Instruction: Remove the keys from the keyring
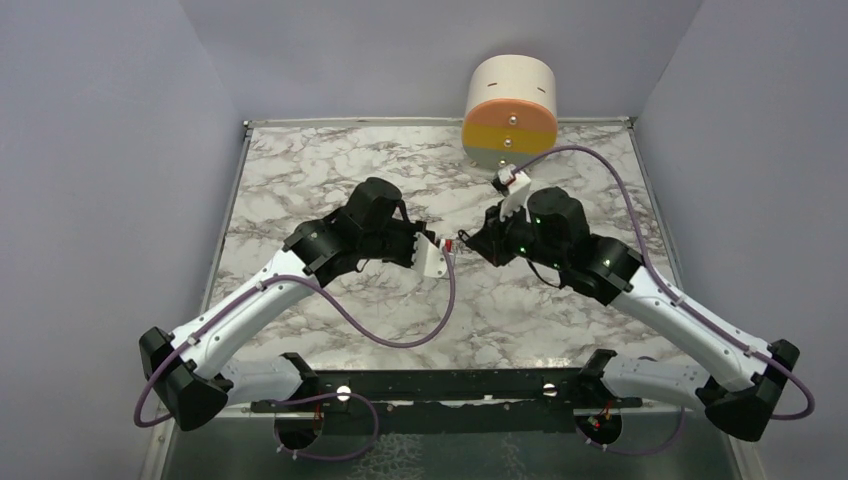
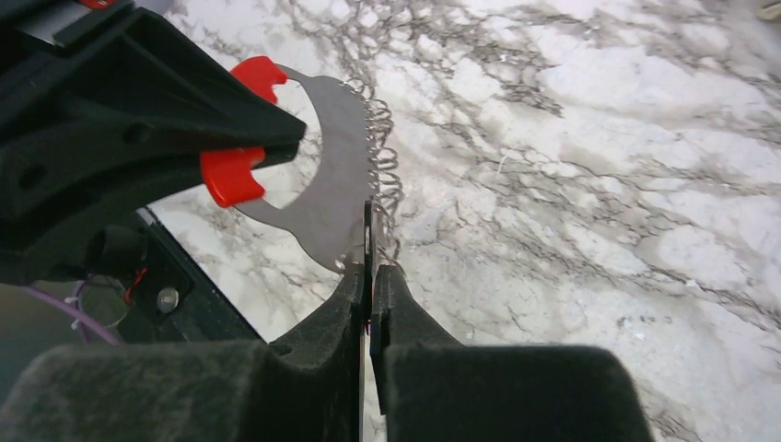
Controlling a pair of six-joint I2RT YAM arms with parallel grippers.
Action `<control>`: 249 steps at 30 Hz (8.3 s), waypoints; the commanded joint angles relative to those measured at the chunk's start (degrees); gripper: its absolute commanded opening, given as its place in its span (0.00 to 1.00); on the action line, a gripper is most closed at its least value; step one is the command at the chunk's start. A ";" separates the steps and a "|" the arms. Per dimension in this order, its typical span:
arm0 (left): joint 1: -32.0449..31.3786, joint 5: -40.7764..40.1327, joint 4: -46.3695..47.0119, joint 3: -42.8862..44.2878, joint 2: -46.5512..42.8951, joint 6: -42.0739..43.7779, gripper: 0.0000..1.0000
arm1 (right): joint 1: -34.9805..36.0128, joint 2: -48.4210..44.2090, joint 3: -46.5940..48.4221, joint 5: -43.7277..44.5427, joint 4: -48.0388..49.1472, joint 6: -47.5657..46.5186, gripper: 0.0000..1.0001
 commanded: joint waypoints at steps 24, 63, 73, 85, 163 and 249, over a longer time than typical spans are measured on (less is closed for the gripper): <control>0.04 9.88 17.15 -7.38 -4.63 -19.19 0.06 | 0.09 -18.25 -14.07 5.31 32.63 -4.65 0.01; -0.73 14.12 69.63 -22.49 -6.99 -44.88 0.17 | 0.09 -19.84 -13.73 2.39 35.92 -6.92 0.01; -0.76 17.59 74.95 -21.50 -3.96 -50.74 0.04 | 0.09 -19.94 -14.32 2.18 36.79 -7.72 0.01; -1.89 21.86 76.85 -18.24 -0.93 -58.37 0.02 | 0.11 -19.43 -14.88 2.59 37.82 -7.99 0.01; -3.39 11.58 84.77 -21.97 0.58 -61.08 0.17 | 0.09 -19.98 -16.84 1.60 41.34 -7.38 0.01; -10.11 -9.62 104.83 -31.50 2.62 -66.60 0.21 | 0.09 -15.46 -23.47 6.52 61.46 -13.10 0.01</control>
